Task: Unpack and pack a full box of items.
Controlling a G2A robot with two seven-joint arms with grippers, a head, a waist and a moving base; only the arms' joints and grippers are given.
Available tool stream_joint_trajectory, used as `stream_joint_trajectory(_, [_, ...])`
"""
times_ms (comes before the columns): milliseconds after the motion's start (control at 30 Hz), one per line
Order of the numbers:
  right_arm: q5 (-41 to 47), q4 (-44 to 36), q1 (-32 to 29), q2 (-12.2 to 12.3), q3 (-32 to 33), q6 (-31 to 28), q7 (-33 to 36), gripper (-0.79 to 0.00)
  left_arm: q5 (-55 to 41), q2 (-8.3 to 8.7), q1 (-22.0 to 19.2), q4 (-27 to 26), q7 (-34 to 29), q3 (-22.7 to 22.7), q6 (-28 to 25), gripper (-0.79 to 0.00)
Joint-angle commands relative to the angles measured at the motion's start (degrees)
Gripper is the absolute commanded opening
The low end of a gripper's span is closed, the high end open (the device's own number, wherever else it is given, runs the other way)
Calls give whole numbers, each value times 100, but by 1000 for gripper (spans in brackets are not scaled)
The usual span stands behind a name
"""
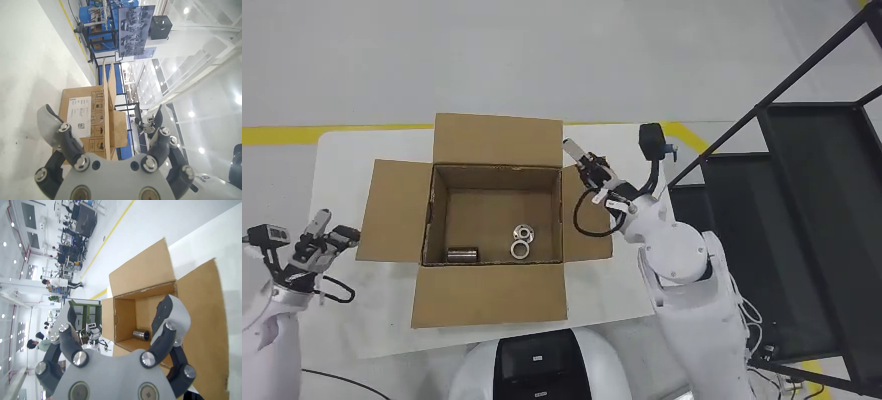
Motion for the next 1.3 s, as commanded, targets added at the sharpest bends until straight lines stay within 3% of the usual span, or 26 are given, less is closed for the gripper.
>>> stream_joint_trajectory(0, [15,-85,-273,-4,117,145,-405,0,-37,-11,-143,168,-165,165,-21,0])
stream_joint_trajectory(300, [76,48,-1035,-6,166,924,-893,0,-652,-16,-108,65,-620,214,-244,0])
stream_joint_trajectory(400, [536,108,-1093,-33,123,684,-944,0,-948,-9,73,-267,-775,121,-242,0])
stream_joint_trajectory(567, [1144,177,-1034,-55,-38,-435,-1004,0,-1396,-12,542,-1086,-1025,-24,-350,0])
stream_joint_trajectory(733, [1410,427,-692,-47,-222,-1000,-717,0,-1533,-24,965,-1872,-1113,-56,-330,0])
stream_joint_trajectory(900, [1487,1088,-73,-74,-682,-1117,-432,0,-1347,-43,1163,-2384,-1123,154,-222,0])
stream_joint_trajectory(1067, [1628,1935,644,-153,-1194,-1141,-375,0,-905,-71,1104,-2574,-1012,542,-231,0])
stream_joint_trajectory(1267, [1582,2580,1203,-222,-1613,-1028,-356,0,-163,-104,806,-2310,-664,1035,-156,0])
